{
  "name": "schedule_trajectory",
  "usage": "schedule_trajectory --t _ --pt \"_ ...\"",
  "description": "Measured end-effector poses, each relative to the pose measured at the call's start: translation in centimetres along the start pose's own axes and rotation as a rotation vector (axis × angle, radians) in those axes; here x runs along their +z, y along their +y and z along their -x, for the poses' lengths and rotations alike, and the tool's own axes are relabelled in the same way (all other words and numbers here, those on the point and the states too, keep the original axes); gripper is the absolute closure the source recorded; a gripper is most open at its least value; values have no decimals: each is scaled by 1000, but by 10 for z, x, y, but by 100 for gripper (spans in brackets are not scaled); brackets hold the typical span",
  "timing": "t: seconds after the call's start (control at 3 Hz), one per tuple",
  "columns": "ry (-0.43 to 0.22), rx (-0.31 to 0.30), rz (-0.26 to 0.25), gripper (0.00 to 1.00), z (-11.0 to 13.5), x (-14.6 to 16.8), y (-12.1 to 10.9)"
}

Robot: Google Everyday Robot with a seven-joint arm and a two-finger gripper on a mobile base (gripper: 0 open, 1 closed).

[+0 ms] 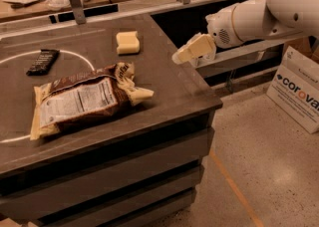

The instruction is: Pick sponge

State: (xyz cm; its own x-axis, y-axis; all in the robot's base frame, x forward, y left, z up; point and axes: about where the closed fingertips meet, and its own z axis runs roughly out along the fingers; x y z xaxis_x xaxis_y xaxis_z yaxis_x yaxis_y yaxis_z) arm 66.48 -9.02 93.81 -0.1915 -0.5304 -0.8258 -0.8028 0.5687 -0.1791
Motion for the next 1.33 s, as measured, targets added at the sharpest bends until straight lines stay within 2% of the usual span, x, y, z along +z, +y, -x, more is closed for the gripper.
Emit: schedule_trajectory --t 0.33,0.67,1.0,1.33 --pt "-42 -9 19 0 8 24 14" --pt "-110 -22 32 0 20 63 20" --pt "-161 -6 22 0 26 108 24" --pt "-184 28 -27 0 30 140 20"
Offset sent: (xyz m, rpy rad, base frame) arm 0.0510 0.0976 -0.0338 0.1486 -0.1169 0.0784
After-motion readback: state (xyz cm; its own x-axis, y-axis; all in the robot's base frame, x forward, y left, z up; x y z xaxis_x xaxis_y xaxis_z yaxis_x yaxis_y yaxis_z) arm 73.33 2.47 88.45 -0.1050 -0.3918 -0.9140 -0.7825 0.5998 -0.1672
